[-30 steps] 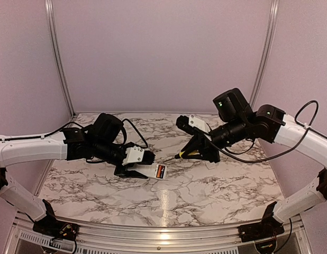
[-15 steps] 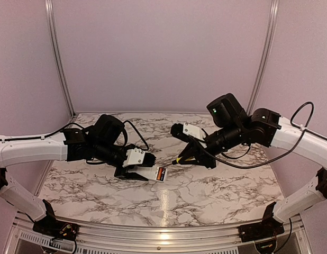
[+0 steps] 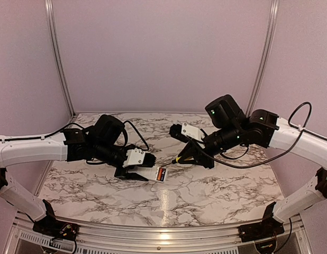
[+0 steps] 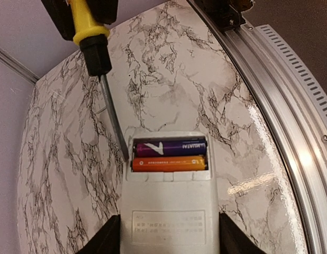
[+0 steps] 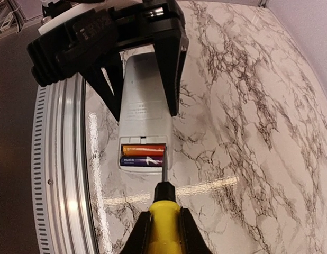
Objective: Unload the batteries from the remote control
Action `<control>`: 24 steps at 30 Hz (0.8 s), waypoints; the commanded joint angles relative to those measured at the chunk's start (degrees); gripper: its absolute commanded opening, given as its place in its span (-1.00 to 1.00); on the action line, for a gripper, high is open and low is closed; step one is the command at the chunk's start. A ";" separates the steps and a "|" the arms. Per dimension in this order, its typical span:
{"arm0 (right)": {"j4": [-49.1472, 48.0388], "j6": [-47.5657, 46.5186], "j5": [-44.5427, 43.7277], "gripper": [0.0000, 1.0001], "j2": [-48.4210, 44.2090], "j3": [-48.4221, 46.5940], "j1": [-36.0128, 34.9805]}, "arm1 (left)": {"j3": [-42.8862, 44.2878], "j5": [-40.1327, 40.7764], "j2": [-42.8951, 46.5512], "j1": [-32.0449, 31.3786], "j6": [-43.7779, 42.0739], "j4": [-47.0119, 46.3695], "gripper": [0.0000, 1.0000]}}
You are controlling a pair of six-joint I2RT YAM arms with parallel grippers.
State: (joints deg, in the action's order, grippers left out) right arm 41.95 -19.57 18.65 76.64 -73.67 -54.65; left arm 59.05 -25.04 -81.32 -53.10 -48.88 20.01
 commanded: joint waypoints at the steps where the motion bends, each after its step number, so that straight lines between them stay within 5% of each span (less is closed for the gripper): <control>1: -1.69 0.59 -1.32 -1.00 0.77 -0.04 -0.55 | 1.08 -1.20 0.65 -0.56 0.48 -1.13 -1.00; 24: -2.25 1.47 -1.29 -1.00 0.17 1.09 -0.54 | 0.72 -0.48 -0.03 -0.58 0.95 -3.03 -1.00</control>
State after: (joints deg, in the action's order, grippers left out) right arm 40.75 -19.49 17.41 77.69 -73.12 -54.72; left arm 59.05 -25.19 -81.36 -53.32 -48.77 19.84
